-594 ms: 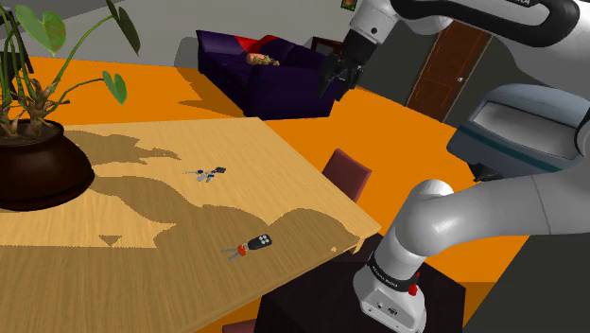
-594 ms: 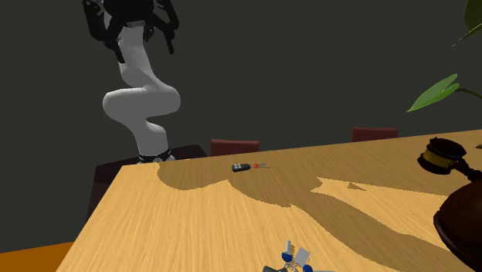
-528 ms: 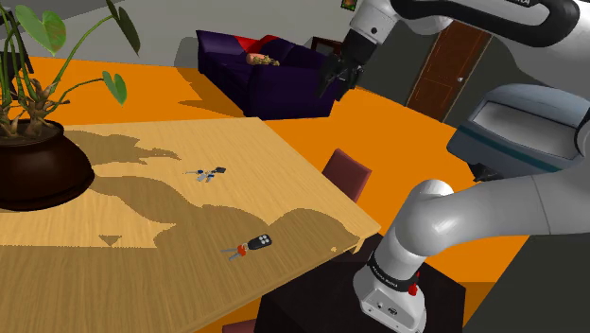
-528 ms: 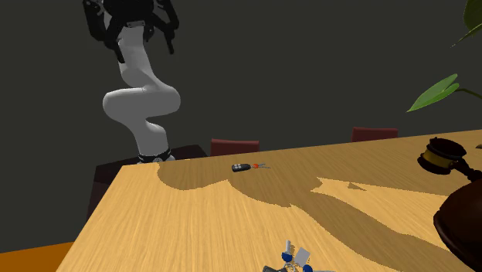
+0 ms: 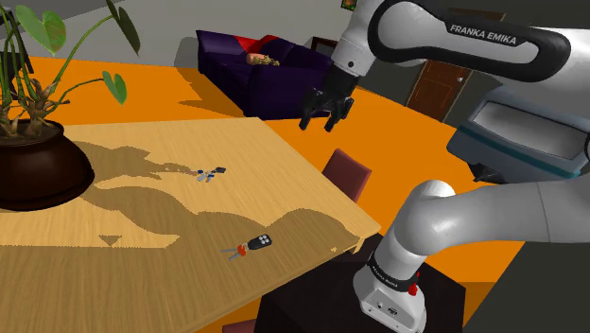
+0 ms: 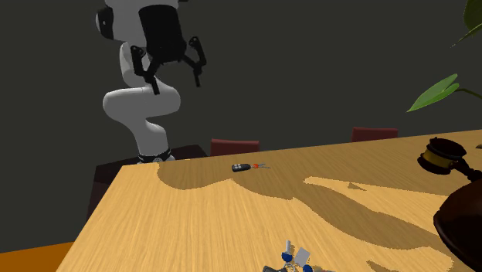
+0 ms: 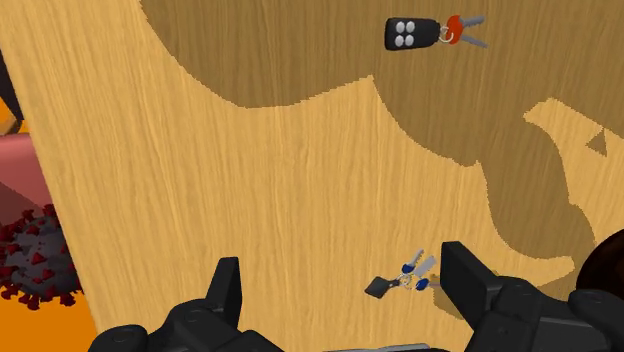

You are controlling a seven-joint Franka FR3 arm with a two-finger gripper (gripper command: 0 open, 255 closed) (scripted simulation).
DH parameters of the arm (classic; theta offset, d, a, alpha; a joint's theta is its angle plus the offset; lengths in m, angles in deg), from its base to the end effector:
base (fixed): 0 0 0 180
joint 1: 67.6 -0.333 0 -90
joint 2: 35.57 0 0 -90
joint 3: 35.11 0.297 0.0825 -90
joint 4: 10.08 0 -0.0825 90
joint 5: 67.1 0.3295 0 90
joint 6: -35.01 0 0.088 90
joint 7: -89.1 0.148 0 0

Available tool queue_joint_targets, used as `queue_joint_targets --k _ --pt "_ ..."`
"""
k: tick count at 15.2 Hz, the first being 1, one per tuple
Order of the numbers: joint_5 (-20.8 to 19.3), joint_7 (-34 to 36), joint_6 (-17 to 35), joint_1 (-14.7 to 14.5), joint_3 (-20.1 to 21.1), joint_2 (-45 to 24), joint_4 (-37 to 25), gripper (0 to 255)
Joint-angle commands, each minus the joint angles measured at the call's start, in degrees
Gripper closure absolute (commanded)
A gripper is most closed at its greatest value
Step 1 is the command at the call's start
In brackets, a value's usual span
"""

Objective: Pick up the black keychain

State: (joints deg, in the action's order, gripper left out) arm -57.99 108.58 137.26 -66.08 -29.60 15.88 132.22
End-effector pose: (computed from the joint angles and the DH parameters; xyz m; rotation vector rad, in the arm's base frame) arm 0.2645 0.0438 0.5315 -2.9736 0.4760 -0.2688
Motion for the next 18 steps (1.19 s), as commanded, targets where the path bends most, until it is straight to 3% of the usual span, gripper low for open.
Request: queue_joint_targets --k 1,10,18 --pt "1.4 4.4 1.9 0.3 2.9 0.2 2.8 0" --pt "9.3 23.7 10.1 0.1 17.0 -3.7 10.6 0" --pt "15.6 41.4 20.1 1.7 31.0 -15.8 11.6 0"
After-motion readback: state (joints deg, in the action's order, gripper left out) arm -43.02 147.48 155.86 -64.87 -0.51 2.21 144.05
